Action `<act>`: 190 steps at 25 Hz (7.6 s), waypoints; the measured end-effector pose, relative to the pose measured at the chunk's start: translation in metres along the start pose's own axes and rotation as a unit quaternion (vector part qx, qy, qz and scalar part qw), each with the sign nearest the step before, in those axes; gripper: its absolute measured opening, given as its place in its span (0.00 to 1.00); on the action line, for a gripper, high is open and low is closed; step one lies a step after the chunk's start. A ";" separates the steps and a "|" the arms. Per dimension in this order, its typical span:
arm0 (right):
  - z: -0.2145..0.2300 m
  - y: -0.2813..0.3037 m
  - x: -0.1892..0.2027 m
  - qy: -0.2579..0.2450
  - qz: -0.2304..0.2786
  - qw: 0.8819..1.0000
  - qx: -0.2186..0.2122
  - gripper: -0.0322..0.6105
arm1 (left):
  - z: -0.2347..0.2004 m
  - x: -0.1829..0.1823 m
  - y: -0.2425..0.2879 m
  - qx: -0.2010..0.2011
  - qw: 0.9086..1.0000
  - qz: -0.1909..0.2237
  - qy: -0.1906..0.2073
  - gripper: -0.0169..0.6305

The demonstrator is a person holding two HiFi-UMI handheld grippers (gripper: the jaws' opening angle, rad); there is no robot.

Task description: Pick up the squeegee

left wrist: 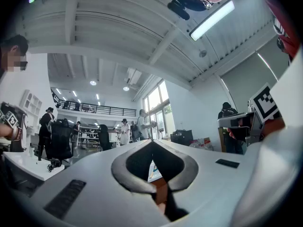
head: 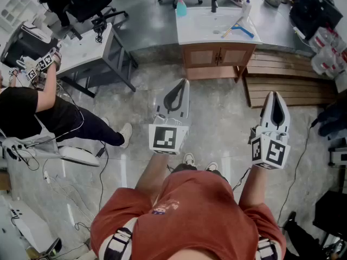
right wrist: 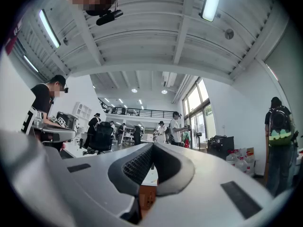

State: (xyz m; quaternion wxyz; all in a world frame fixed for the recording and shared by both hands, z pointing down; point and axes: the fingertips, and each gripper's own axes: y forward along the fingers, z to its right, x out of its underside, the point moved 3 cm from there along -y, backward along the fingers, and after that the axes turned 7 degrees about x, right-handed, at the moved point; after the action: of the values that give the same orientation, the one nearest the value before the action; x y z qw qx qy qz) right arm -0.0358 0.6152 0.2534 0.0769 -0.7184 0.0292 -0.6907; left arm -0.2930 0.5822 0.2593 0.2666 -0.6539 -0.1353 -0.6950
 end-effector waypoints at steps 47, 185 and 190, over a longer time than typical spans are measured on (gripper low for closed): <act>0.054 0.210 0.061 0.013 -0.002 1.000 0.018 0.06 | -0.055 0.057 0.223 0.027 1.000 -0.008 0.012 0.05; 0.122 0.844 0.519 -0.122 -0.397 0.855 -0.311 0.37 | -0.211 0.447 0.883 0.047 0.979 -0.195 -0.044 0.05; 0.116 0.838 0.535 -0.170 -0.414 0.824 -0.349 0.38 | -0.211 0.454 0.880 0.036 0.977 -0.205 -0.048 0.05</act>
State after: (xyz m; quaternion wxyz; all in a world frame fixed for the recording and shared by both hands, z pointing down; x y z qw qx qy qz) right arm 0.1574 -0.2826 0.6514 -0.4679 -0.7481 -0.0455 -0.4684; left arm 0.0113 -0.3414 0.5410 0.1351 -0.6349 -0.3045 -0.6970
